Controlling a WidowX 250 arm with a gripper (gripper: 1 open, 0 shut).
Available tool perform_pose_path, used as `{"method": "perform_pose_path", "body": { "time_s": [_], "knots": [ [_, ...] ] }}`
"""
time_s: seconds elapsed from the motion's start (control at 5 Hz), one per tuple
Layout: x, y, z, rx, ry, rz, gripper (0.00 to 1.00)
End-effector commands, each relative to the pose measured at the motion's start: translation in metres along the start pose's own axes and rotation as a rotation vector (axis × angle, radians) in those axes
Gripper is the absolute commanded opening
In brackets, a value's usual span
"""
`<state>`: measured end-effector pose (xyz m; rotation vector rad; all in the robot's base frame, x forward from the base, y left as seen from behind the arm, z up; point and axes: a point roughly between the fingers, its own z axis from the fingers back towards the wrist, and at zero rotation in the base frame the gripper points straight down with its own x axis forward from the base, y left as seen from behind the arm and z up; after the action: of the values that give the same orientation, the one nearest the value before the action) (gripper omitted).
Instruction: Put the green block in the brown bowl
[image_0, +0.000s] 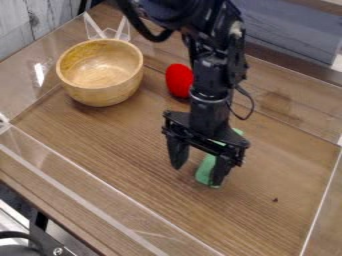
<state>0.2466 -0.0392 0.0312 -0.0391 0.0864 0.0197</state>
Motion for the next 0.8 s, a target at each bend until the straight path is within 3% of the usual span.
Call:
{"method": "perform_pose_path", "body": {
  "time_s": [0.0,0.2,0.6],
  "knots": [
    [0.019,-0.009,0.001,-0.006,-0.054,-0.01,1.0],
    [0.021,-0.016,-0.001,-0.006,-0.061,-0.043,0.0],
    [0.025,-0.036,0.01,-0.029,-0.113,-0.078,0.0]
  ]
}}
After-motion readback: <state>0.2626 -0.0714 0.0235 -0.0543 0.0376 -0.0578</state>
